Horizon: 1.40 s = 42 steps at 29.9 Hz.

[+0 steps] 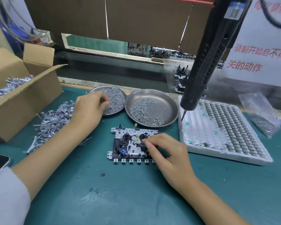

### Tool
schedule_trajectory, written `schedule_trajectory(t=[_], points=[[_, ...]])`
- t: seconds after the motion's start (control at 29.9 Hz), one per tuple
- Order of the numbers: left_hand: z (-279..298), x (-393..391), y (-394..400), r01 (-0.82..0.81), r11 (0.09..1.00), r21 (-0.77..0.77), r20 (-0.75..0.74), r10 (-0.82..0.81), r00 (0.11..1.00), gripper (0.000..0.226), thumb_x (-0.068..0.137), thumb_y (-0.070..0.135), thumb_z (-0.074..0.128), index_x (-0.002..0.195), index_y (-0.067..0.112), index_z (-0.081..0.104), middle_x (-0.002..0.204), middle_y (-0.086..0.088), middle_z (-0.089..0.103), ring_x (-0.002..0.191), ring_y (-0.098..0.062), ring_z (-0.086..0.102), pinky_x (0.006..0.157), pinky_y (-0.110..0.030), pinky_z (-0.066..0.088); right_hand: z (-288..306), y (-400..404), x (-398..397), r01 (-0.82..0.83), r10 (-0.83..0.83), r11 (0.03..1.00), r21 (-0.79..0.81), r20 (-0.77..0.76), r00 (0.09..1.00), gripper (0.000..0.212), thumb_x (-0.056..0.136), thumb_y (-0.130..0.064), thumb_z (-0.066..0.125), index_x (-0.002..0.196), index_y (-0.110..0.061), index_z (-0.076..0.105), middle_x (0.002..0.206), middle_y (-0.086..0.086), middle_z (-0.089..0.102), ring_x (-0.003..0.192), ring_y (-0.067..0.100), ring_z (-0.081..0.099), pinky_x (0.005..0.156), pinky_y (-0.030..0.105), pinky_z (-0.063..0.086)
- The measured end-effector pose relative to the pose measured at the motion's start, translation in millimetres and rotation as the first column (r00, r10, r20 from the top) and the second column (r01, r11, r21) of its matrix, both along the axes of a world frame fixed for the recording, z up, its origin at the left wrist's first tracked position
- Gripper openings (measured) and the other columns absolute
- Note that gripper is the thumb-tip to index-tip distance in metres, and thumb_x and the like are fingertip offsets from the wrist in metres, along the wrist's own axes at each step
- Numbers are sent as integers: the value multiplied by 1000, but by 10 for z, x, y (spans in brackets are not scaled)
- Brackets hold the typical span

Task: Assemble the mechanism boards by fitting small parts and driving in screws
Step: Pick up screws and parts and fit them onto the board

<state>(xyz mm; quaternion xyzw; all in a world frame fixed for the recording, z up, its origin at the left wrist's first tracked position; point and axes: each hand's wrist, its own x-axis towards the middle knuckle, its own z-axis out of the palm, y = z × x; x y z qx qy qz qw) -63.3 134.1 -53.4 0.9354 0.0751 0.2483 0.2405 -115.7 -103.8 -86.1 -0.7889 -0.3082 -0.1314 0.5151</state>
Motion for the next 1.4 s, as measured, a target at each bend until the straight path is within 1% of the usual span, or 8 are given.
schedule_trajectory(t=[0.17, 0.3, 0.47, 0.57, 0.97, 1.07, 1.3, 1.4], points=[[28, -340, -247, 220, 920, -324, 142, -183, 973, 8, 85, 14, 68, 92, 18, 70, 81, 15, 67, 74, 5, 61, 72, 0, 39, 5, -6, 5, 64, -64, 998, 0, 53, 997, 14, 88, -13, 61, 94, -10, 73, 90, -5, 67, 87, 9, 63, 78, 20, 48], [-56, -493, -395, 315, 782, -537, 213, -235, 948, 9, 81, 19, 71, 81, 28, 70, 79, 17, 70, 75, 4, 63, 74, -8, 47, 190, 26, 212, 192, -181, 980, -48, 173, 968, 18, 86, -3, 61, 100, -6, 71, 93, 0, 67, 87, 3, 59, 80, 11, 45], [-150, -519, -461, 328, 723, -608, 270, -200, 942, 14, 79, 17, 73, 81, 31, 70, 82, 14, 71, 81, -4, 66, 79, -23, 53, 447, 193, 749, 162, -255, 811, -562, -90, 963, 30, 89, -14, 64, 119, -12, 64, 111, 5, 66, 96, 14, 59, 90, 26, 45], [-186, -532, -487, 305, 714, -630, 261, -174, 949, 16, 77, 19, 74, 82, 33, 71, 84, 15, 72, 83, -6, 67, 85, -34, 53, 437, 300, 914, 130, -317, 711, -691, -150, 937, 23, 85, -17, 71, 106, -7, 70, 104, 10, 69, 97, 23, 63, 86, 31, 49], [-203, -567, -577, 347, 713, -610, 311, -188, 932, 17, 74, 15, 78, 83, 28, 72, 81, 19, 71, 77, 3, 65, 75, -6, 44, 370, 196, 920, 269, -331, 897, -351, -131, 934, 13, 78, 3, 71, 87, -6, 77, 77, -5, 68, 65, -4, 56, 66, -4, 38], [-215, -566, -578, 356, 722, -593, 321, -194, 927, 17, 73, 16, 78, 84, 27, 72, 81, 20, 71, 77, 4, 65, 75, -4, 43, 363, 152, 895, 264, -311, 936, -234, -195, 930, 17, 78, 4, 71, 92, -6, 76, 81, -7, 68, 65, -14, 57, 69, -1, 42], [-217, -558, -578, 372, 709, -599, 327, -207, 922, 16, 72, 20, 78, 83, 28, 72, 82, 19, 71, 77, 3, 66, 76, -7, 44, 375, 128, 822, 277, -324, 939, -204, -251, 912, 18, 74, -4, 78, 91, -11, 75, 76, -1, 70, 69, 3, 64, 72, 13, 52], [-208, -566, -585, 385, 692, -611, 334, -216, 918, 17, 70, 22, 79, 84, 28, 72, 81, 16, 72, 80, -1, 67, 79, -14, 48, 456, 131, 685, 231, -198, 973, 26, -423, 884, 18, 70, -4, 80, 83, -16, 74, 78, 1, 73, 73, 11, 69, 71, 20, 54]])
